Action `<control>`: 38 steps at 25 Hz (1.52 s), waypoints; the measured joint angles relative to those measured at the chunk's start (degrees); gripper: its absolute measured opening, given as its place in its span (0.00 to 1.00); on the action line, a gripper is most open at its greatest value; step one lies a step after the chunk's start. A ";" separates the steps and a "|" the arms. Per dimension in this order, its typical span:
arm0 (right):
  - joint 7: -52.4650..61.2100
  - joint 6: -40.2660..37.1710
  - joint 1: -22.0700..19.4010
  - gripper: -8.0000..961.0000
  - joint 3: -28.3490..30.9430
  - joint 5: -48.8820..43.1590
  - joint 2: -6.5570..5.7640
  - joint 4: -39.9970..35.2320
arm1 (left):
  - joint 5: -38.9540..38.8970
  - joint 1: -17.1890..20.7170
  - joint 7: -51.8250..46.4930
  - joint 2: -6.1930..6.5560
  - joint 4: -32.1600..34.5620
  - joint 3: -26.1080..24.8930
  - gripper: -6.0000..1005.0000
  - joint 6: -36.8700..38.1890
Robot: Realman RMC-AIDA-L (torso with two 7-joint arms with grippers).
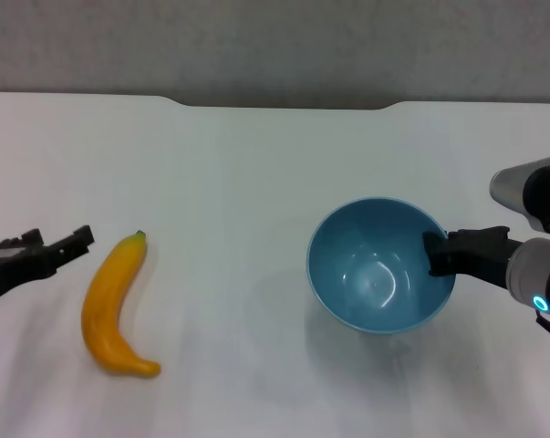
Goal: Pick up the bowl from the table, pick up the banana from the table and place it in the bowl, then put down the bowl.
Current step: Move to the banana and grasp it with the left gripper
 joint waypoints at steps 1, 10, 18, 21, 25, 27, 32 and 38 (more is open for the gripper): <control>-0.05 0.00 -0.05 0.05 0.08 -0.01 0.01 -0.14 | 2.81 -0.51 -2.41 -0.05 -0.13 0.04 0.87 0.27; -0.13 -0.25 -0.18 0.05 0.18 -0.05 0.01 -0.42 | 14.99 -2.78 -9.93 -0.23 -0.26 4.83 0.87 6.96; 0.09 -0.44 -0.63 0.05 0.25 -0.63 0.01 -0.51 | 20.19 -2.96 -13.92 -0.25 -0.90 12.05 0.87 12.27; 0.09 -0.45 -0.63 0.05 0.26 -0.65 0.01 -0.51 | 22.16 -3.11 -14.93 -0.22 -0.50 15.07 0.87 16.87; 0.10 -0.51 -0.66 0.05 0.26 -0.67 0.01 -0.50 | 22.77 -3.29 -16.59 -0.19 0.77 16.23 0.87 20.43; 0.11 -0.56 -0.66 0.05 0.26 -0.66 0.01 -0.50 | 22.57 -3.62 -16.88 -0.23 1.74 16.70 0.87 21.86; 0.12 -0.58 -0.68 0.05 0.26 -0.66 0.07 -0.49 | 22.27 -4.59 -17.35 -0.25 3.23 16.88 0.87 22.46; 0.24 -0.11 -0.85 0.05 0.26 -0.65 0.09 -0.53 | 22.27 -5.91 -17.83 -0.18 4.38 17.30 0.87 22.06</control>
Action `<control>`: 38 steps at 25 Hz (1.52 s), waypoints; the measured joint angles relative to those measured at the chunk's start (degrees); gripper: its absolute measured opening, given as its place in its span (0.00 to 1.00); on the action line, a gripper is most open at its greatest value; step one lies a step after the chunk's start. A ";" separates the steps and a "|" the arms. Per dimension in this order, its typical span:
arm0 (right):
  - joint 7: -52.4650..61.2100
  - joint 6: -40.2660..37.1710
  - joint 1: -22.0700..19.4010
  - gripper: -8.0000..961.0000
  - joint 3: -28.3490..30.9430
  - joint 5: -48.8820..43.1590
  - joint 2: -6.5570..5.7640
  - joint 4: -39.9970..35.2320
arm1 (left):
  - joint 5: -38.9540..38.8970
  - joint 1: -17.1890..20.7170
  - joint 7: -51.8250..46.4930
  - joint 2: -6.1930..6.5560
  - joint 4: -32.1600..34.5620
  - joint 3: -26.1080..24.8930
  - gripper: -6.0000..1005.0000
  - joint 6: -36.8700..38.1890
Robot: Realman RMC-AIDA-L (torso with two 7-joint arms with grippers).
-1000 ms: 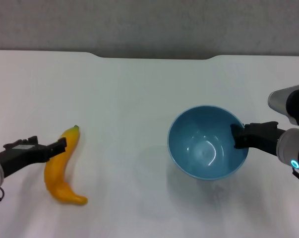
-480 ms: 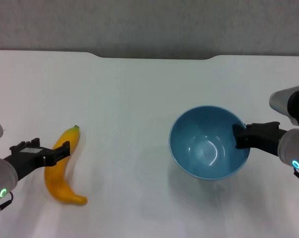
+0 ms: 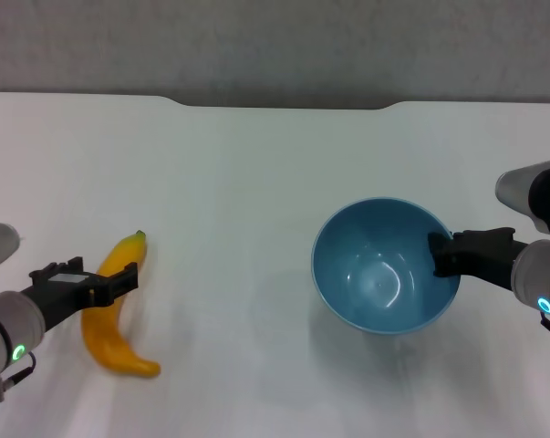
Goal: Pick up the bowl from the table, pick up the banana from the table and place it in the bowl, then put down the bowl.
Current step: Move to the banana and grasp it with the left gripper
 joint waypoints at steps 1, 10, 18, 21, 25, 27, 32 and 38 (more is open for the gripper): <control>0.00 0.02 -0.02 0.05 -0.01 0.01 0.00 0.00 | 0.07 -0.27 -0.01 0.00 0.25 0.21 0.87 0.01; 0.01 -0.24 -0.73 0.05 -0.12 0.13 -0.08 -1.16 | 0.71 -1.80 1.23 0.07 1.36 2.79 0.88 1.13; 0.01 -0.33 -1.01 0.05 -0.51 0.09 -0.09 -1.29 | 0.78 -2.42 1.26 0.09 3.76 3.21 0.88 4.29; 0.00 -0.35 -1.07 0.05 -0.55 0.08 -0.09 -1.30 | 0.80 -2.56 1.25 0.09 4.48 3.30 0.88 5.09; -0.04 -0.36 -1.08 0.05 -0.61 0.08 -0.04 -1.30 | 0.80 -2.56 1.21 0.09 5.20 3.32 0.88 5.38; -0.09 -0.36 -1.09 0.05 -0.66 0.08 -0.03 -1.30 | 0.79 -2.56 1.12 0.03 5.90 3.32 0.88 5.86; -0.11 -0.36 -1.09 0.05 -0.85 0.08 0.00 -1.30 | 0.60 -2.99 0.99 0.01 7.07 3.32 0.88 5.96; -0.11 -0.43 -1.09 0.05 -1.17 0.09 0.00 -1.35 | 0.16 -3.36 0.82 -0.01 8.43 3.32 0.88 6.29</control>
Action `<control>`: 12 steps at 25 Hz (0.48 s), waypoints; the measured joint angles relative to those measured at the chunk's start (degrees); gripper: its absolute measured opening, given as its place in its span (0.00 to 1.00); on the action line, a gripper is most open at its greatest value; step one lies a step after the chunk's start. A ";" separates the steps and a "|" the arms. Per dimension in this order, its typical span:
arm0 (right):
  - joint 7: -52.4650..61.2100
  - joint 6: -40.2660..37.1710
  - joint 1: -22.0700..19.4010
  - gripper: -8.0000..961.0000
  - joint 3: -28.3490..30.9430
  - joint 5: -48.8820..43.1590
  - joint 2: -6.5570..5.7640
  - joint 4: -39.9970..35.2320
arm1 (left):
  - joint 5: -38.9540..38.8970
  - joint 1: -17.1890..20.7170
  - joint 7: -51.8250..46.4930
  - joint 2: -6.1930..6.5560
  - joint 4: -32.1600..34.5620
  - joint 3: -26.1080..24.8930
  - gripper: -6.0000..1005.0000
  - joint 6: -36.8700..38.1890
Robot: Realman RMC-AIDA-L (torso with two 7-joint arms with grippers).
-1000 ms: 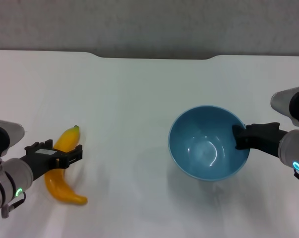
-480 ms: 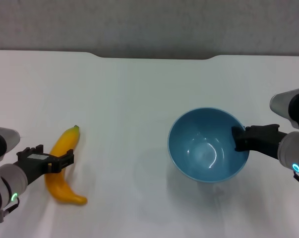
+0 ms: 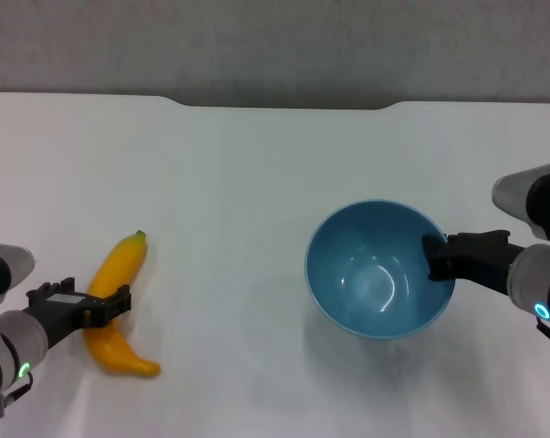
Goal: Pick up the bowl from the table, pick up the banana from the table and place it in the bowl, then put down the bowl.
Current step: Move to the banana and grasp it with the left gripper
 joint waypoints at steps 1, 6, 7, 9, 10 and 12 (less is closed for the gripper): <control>0.01 -0.01 0.00 0.05 0.00 0.00 0.00 -0.01 | -0.03 0.00 -0.10 0.00 0.06 0.00 0.88 0.03; 0.02 -0.09 0.00 0.05 0.00 0.00 0.00 -0.04 | -0.06 0.00 -0.50 0.00 0.17 0.31 0.88 0.04; 0.02 -0.09 0.00 0.05 0.00 0.00 0.00 -0.04 | -0.06 0.00 -0.58 0.00 0.22 0.51 0.88 0.04; 0.02 -0.10 0.00 0.05 0.02 0.00 0.00 -0.04 | -0.07 -0.04 -0.73 0.00 0.26 0.61 0.88 0.01; 0.02 -0.11 0.00 0.05 0.02 0.00 0.00 -0.04 | -0.07 -0.09 -0.95 0.00 0.30 0.66 0.88 -0.15; 0.02 -0.11 0.00 0.05 0.03 0.00 0.00 -0.04 | -0.07 -0.17 -1.36 0.00 0.29 0.67 0.87 -0.33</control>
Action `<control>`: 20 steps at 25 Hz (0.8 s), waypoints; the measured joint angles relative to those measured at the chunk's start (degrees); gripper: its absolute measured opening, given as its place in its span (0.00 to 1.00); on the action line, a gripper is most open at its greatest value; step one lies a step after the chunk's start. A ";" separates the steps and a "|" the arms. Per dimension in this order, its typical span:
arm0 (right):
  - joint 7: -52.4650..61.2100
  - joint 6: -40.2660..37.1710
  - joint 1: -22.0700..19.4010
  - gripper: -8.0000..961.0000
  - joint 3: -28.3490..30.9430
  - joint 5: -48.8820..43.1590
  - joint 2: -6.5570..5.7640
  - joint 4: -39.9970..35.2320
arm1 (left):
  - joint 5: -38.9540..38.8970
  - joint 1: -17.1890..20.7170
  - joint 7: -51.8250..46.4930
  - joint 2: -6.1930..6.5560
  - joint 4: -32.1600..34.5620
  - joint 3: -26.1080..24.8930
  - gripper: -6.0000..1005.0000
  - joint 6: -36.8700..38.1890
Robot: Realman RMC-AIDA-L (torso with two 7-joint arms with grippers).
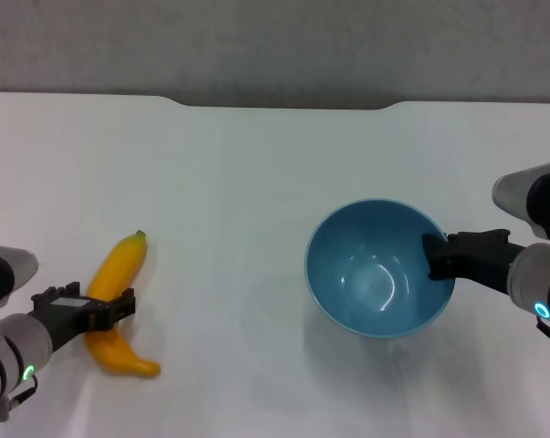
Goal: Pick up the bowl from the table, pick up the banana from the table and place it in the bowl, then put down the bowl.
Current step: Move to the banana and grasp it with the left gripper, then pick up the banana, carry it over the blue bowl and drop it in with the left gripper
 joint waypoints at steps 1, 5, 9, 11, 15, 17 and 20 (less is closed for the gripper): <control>0.00 0.00 0.00 0.05 0.00 0.00 0.00 0.00 | 0.00 0.00 0.00 0.00 0.00 0.00 0.87 0.00; 0.00 0.00 -0.04 0.05 0.00 0.00 0.00 0.01 | 0.07 -0.13 -0.89 0.00 -0.15 0.03 0.86 -0.29; 0.00 0.00 -0.07 0.05 0.00 0.00 0.00 0.01 | 0.40 -0.32 -0.93 0.00 -0.16 0.33 0.79 -1.02; 0.00 0.00 -0.08 0.05 -0.02 0.00 0.00 0.01 | 0.41 -0.40 -0.91 0.00 -0.16 0.61 0.76 -1.05; 0.00 0.00 -0.09 0.05 -0.05 0.00 0.00 0.01 | 0.44 -0.42 -0.88 0.00 -0.16 0.69 0.63 -1.05; 0.00 0.00 -0.09 0.05 -0.07 0.00 0.00 0.01 | 0.45 -0.42 -0.90 0.00 -0.16 0.69 0.56 -1.03; 0.00 0.00 -0.09 0.05 -0.09 0.01 0.00 0.08 | 0.45 -0.42 -0.89 0.00 -0.28 0.69 0.53 -0.98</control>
